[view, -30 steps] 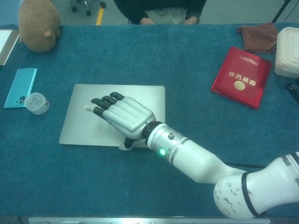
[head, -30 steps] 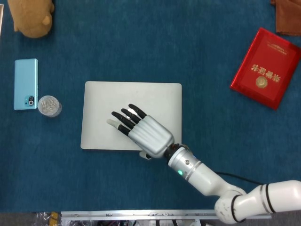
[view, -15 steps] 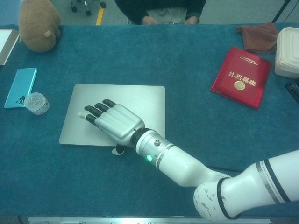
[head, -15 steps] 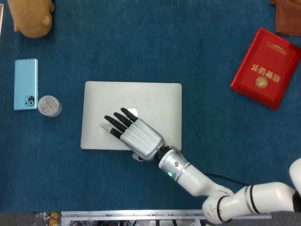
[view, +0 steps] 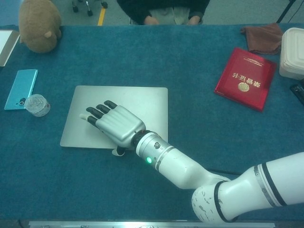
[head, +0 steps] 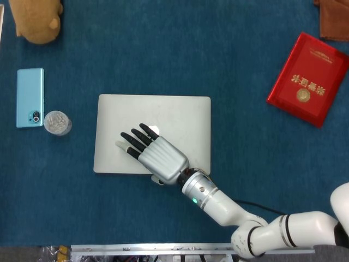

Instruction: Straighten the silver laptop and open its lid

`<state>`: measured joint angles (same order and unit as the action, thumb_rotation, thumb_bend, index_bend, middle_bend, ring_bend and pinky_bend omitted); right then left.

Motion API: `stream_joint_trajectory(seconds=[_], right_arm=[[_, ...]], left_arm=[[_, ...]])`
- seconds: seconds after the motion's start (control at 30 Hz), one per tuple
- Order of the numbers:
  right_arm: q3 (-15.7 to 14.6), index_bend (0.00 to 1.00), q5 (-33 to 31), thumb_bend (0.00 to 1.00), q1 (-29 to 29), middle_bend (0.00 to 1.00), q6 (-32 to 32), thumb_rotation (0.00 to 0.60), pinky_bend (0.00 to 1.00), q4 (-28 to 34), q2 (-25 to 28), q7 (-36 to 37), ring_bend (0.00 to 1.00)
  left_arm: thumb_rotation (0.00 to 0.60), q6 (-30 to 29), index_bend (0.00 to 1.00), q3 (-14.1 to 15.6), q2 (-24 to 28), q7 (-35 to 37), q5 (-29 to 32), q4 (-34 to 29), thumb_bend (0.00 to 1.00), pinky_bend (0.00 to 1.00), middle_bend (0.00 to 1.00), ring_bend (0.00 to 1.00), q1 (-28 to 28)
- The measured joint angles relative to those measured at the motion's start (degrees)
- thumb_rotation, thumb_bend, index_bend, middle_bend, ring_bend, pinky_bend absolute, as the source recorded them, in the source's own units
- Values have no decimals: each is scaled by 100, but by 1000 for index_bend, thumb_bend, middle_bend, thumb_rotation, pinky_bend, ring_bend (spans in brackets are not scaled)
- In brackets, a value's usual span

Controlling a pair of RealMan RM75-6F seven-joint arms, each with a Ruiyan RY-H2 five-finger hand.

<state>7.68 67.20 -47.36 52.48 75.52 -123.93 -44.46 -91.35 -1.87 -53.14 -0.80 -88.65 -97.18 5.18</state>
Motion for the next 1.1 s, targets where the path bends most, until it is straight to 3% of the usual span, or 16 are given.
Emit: stream_joint_trajectory(seconds=[0.23,0.5,0.8,1.0,1.1], right_arm=[[20,0,-26,143,-12,11,15,600,26,-97,-53,-38,0],[-9,0,-37,313,6,11,60,600,26,-65,-19,-122,0],[11,0,-51,381,-23,10,97,600,26,31,34,-304,0],[62,0,-89,385,-74,10,138,600,26,129,83,-528,0],[98,0,-110,385,-109,10,163,600,26,181,116,-639,0]], left_arm=[[600,-1,67,-31,-17,66,7,51,170,0,0,0,-31],[600,49,67,-30,-74,129,3,153,170,0,0,0,-51],[600,268,70,0,-148,252,156,369,170,1,0,0,-70],[600,542,87,43,-180,238,346,469,170,135,125,103,-68],[600,807,119,106,-103,156,438,430,170,153,135,112,-43]])
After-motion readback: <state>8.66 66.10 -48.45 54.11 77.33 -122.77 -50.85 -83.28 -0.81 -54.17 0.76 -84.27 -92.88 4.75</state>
